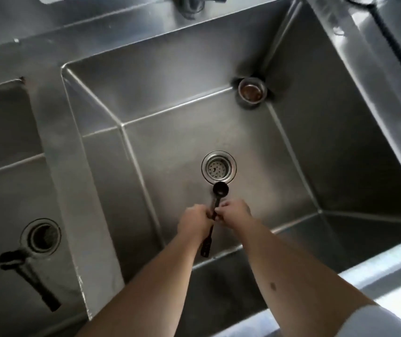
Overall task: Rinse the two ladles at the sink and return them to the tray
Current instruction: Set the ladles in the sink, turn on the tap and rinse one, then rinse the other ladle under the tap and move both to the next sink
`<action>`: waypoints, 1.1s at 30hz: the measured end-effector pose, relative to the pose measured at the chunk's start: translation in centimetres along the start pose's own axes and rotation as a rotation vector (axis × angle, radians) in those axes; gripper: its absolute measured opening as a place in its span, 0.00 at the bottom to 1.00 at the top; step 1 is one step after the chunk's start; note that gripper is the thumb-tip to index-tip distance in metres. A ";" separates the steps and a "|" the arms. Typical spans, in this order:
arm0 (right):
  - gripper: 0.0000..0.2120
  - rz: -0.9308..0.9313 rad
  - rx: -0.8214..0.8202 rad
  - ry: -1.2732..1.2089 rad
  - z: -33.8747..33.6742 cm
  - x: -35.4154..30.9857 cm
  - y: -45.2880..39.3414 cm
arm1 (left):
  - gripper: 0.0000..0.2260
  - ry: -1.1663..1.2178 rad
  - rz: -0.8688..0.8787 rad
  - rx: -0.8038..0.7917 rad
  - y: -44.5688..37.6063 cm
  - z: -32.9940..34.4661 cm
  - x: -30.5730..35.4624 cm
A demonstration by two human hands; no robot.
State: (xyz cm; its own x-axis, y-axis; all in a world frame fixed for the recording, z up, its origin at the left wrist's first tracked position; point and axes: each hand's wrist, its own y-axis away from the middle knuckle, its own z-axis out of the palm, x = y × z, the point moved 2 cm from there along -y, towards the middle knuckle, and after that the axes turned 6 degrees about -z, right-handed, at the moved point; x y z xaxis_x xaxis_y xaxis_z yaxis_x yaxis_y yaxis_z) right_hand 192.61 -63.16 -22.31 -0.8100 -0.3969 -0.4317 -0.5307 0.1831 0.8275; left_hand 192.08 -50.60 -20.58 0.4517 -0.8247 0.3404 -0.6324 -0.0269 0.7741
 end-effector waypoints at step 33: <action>0.39 -0.809 0.159 0.764 10.3 -19.7 25.0 | 0.35 -0.183 0.228 0.575 18.5 -25.2 -13.3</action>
State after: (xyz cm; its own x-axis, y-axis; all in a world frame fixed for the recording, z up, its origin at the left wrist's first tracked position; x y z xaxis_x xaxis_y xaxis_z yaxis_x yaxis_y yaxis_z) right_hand 192.76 -41.49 3.15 0.1231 -0.8881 -0.4428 -0.9011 -0.2870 0.3252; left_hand 190.26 -25.93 2.64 0.1835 -0.9273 0.3263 -0.9592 -0.0963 0.2658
